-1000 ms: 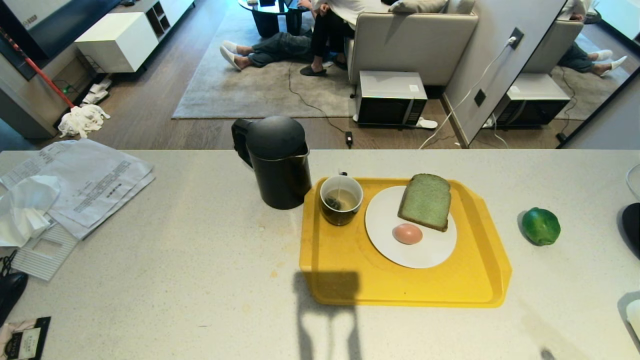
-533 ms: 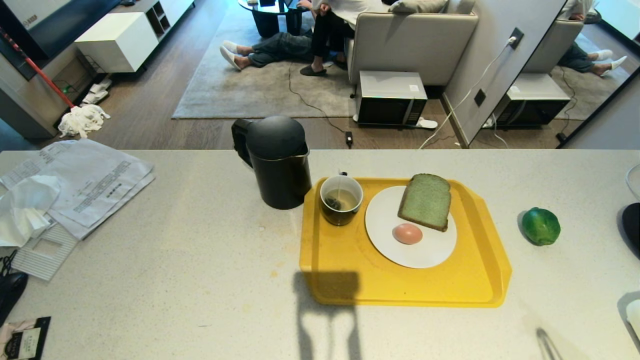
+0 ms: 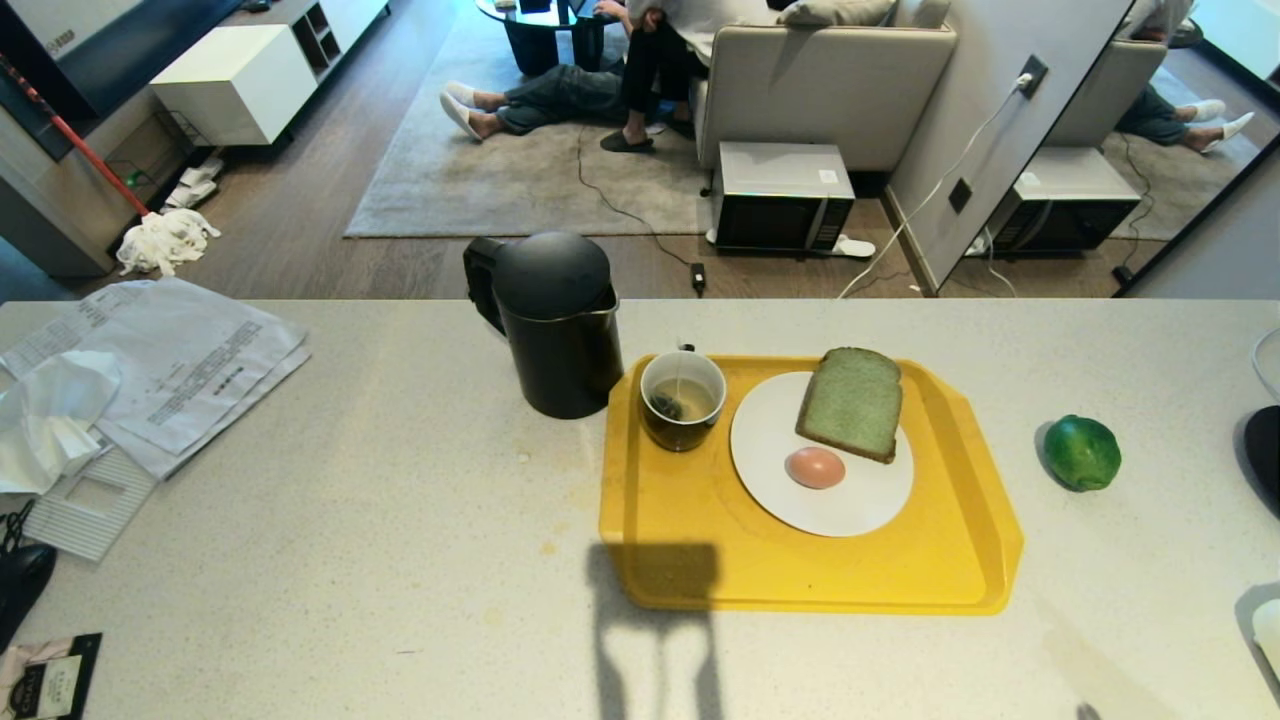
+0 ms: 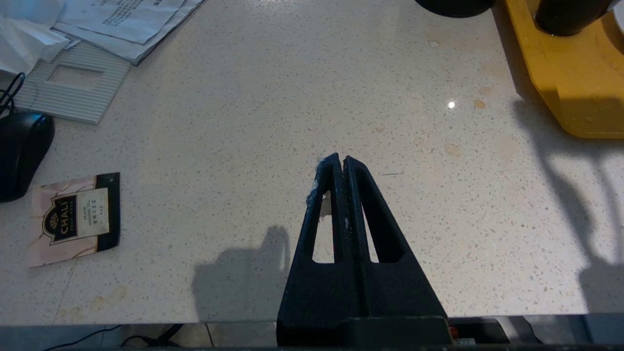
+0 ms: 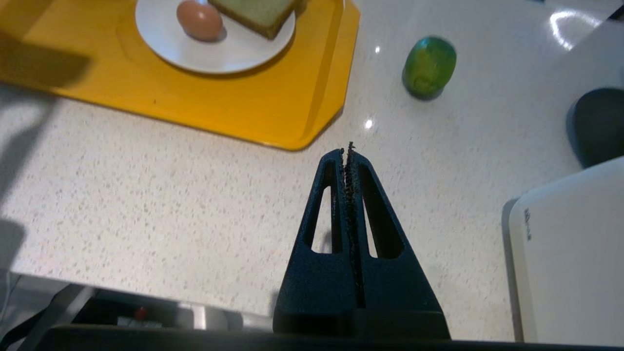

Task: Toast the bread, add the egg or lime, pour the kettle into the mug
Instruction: Pick up the kettle

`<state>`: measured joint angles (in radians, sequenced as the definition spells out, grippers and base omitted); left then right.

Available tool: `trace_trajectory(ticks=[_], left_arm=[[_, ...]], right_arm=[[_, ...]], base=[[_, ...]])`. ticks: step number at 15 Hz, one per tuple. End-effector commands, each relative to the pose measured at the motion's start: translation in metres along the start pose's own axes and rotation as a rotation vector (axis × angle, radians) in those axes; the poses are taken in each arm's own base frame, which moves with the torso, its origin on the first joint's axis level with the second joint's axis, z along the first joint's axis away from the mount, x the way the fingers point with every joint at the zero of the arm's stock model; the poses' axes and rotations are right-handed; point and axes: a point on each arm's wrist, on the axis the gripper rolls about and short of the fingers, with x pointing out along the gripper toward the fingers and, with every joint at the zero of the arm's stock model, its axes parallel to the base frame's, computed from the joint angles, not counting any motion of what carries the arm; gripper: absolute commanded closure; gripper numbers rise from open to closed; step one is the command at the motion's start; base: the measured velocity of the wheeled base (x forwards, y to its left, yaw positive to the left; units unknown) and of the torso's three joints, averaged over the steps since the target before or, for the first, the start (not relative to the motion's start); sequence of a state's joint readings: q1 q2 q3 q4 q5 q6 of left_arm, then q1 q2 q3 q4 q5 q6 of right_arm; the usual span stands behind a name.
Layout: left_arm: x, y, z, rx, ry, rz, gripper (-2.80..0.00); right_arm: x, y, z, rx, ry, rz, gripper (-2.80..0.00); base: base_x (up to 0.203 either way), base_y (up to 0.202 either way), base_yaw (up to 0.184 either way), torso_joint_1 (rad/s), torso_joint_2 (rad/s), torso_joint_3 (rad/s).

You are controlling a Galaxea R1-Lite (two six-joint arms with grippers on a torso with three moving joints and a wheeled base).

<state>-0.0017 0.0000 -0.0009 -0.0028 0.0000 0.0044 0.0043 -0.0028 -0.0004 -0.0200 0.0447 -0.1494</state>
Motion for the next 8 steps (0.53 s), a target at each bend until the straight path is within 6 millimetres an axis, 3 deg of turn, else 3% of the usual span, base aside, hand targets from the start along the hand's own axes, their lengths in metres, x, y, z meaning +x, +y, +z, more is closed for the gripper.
trace_trajectory(ticks=[1,8], left_arm=[[0.0001,0.0,0.0003,0.0,0.001,0.0,0.0],[0.0001,0.0,0.0002,0.0,0.001,0.0,0.0]], right_arm=[[0.0001,0.0003,-0.0024,0.003,0.029,0.005,0.0],[0.0002,0.0004,-0.0027,0.056,0.029,0.002,0.0]], base=[[0.0,0.0,0.0,0.0,0.0,0.0],[0.0,0.0,0.0,0.0,0.0,0.0]])
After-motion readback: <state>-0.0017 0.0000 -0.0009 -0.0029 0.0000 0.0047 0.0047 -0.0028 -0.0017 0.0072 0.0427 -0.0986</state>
